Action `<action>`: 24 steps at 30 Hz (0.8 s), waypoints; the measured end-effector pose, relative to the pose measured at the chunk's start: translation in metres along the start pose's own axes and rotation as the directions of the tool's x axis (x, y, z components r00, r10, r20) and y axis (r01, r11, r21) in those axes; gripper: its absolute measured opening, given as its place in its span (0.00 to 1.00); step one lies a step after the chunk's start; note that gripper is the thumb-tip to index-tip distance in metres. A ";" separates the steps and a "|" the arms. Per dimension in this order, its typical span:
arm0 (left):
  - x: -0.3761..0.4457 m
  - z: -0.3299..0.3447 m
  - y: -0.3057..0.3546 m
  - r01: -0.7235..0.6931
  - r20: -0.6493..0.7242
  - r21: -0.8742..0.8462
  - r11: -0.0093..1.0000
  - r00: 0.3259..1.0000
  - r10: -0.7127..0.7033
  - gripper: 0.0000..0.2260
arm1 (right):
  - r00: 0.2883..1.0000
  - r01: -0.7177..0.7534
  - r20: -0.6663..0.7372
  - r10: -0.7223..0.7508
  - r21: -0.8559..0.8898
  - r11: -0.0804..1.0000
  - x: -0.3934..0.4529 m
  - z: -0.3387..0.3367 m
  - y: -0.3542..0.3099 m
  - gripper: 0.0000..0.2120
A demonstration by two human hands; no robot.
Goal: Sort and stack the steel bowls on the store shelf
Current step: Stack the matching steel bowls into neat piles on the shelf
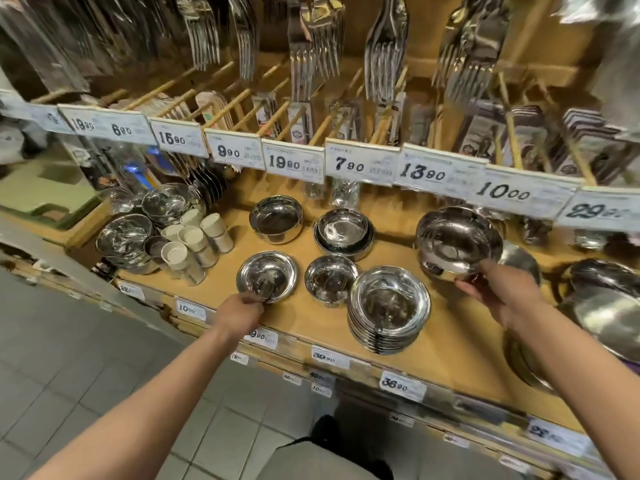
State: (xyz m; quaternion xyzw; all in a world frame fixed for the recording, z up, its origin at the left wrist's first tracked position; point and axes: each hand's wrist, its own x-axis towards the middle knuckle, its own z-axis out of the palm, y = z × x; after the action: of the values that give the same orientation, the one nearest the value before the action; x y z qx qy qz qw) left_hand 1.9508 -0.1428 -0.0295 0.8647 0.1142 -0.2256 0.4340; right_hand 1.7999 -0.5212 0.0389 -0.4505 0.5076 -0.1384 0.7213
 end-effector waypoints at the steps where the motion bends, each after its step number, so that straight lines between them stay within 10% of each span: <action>1: -0.003 0.001 -0.001 -0.001 -0.002 -0.005 1.000 1.000 0.001 0.06 | 1.000 0.005 0.007 -0.005 0.008 1.000 -0.005 -0.002 -0.001 0.06; 10: 0.024 -0.007 0.001 0.101 -0.094 -0.006 0.995 0.990 -0.101 0.19 | 0.995 0.080 0.052 -0.079 -0.003 0.997 -0.046 -0.005 -0.008 0.05; 24: 0.093 -0.057 -0.001 0.095 0.326 -0.069 0.993 0.943 -0.067 0.07 | 0.991 0.055 0.121 -0.055 0.006 0.998 -0.110 0.127 0.048 0.04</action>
State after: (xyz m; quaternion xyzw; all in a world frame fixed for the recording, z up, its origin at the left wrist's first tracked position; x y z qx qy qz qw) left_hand 2.0477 -0.0964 -0.0456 0.7918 0.0865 -0.3767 0.4729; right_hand 1.8470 -0.3572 0.0778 -0.4708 0.4500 -0.1312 0.7474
